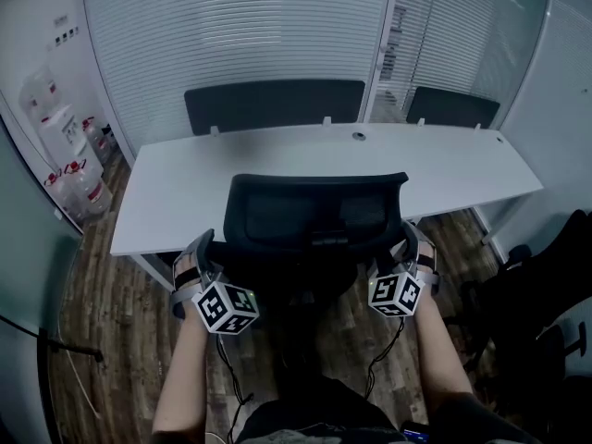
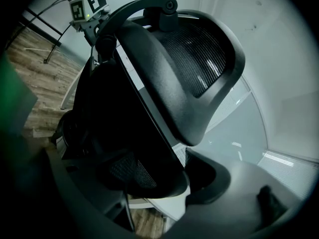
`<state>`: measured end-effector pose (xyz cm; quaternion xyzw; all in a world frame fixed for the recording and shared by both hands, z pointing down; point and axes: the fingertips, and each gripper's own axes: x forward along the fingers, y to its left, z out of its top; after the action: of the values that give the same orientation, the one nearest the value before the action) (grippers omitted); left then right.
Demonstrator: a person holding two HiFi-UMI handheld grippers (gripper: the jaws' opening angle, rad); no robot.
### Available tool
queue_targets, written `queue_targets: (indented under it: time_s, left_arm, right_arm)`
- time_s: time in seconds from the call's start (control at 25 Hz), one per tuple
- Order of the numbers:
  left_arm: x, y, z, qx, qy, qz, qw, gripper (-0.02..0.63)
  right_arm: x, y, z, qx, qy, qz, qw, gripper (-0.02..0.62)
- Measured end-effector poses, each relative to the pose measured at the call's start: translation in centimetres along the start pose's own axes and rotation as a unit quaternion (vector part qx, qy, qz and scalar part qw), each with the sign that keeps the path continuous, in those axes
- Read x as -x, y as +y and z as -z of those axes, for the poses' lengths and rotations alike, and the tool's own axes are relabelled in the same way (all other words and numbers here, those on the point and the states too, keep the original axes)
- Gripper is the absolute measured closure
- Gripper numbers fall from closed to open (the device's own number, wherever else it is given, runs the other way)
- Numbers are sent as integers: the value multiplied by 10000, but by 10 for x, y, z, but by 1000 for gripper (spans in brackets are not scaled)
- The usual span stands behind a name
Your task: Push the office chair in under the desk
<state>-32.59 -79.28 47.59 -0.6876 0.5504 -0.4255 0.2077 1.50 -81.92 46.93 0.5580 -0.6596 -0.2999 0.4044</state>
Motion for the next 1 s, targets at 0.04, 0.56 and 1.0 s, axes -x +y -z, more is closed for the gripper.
queue_targets:
  time_s: [0.04, 0.56, 1.0]
  left_arm:
    - [5, 0, 2, 21, 50, 5, 10000, 291]
    - [121, -26, 14, 1118, -154, 128, 9935, 290]
    - [185, -64, 2, 2075, -511, 499, 9756, 473]
  right_arm:
    - [4, 0, 1, -22, 41, 9, 10000, 301]
    - [130, 3, -15, -1096, -253, 144, 9936, 301]
    - [200, 37, -41, -2072, -656, -493, 9748, 376]
